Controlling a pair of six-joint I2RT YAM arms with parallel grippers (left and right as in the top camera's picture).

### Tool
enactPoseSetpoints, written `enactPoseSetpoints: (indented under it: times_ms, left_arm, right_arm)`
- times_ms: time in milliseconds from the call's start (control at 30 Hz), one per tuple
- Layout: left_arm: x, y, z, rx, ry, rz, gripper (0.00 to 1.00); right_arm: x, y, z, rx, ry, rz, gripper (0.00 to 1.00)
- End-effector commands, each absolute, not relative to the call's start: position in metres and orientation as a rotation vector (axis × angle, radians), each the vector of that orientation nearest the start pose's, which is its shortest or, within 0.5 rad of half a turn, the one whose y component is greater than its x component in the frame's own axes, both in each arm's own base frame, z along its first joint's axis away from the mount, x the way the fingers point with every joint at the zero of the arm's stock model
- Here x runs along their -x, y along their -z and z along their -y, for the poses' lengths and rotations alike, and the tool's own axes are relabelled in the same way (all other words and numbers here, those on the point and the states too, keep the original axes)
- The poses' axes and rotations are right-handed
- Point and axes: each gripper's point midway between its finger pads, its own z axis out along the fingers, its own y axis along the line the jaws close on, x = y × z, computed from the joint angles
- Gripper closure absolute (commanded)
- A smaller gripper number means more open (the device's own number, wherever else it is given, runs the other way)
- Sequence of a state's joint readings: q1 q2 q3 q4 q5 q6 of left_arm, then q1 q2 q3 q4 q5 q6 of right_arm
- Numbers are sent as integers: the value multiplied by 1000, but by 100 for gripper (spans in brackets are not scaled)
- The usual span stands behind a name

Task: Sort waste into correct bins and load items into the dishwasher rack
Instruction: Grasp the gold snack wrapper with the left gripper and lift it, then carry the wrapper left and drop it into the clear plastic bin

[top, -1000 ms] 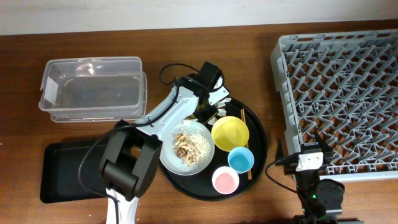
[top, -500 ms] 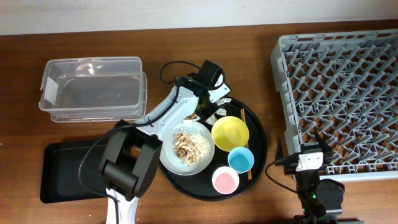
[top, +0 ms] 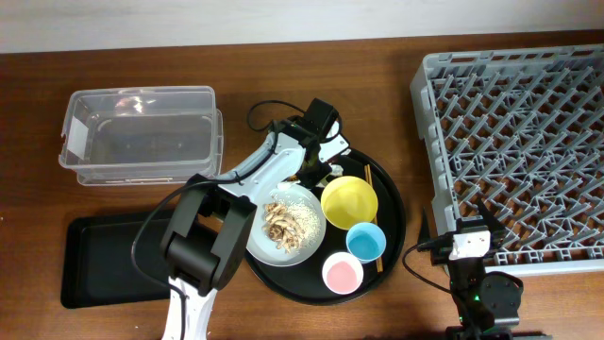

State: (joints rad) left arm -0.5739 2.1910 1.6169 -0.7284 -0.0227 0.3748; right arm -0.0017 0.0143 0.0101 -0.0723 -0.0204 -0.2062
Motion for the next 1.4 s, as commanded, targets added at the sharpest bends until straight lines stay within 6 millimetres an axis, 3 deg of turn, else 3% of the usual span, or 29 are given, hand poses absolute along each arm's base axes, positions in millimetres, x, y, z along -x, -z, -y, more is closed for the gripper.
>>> enactPoseSetpoints:
  times_ms: [0, 333, 500, 733, 833, 1000, 1067, 1200, 1367]
  left_arm:
    - [-404, -14, 257, -1309, 7, -2553, 81]
    - [-401, -49, 255, -1253, 21, -2537, 81]
    - [-396, -49, 253, -1246, 21, -2561, 73]
    - [-391, -47, 250, -1255, 17, -2587, 72]
    - [-389, -46, 248, -1259, 15, -2596, 82]
    - [-388, -46, 248, -1261, 14, -2599, 84]
    - [-388, -48, 248, -1250, 17, -2599, 100]
    - [-391, -64, 249, -1128, 40, -2616, 100]
    - [-388, -95, 253, -1098, 91, -2568, 100]
  right_arm:
    - [-246, -155, -3, 183, 135, -1644, 1]
    - [-246, -155, -3, 183, 135, -1645, 1]
    - [-246, -155, -3, 183, 135, -1645, 1]
    - [-246, -155, -3, 183, 135, -1645, 1]
    - [-246, -155, -3, 183, 135, -1644, 1]
    - [-246, -155, -3, 183, 135, -1644, 2]
    - [-246, -155, -3, 183, 135, -1644, 1]
    - [-246, -155, -3, 184, 135, -1644, 2]
    - [-246, -155, -3, 183, 135, -1644, 1]
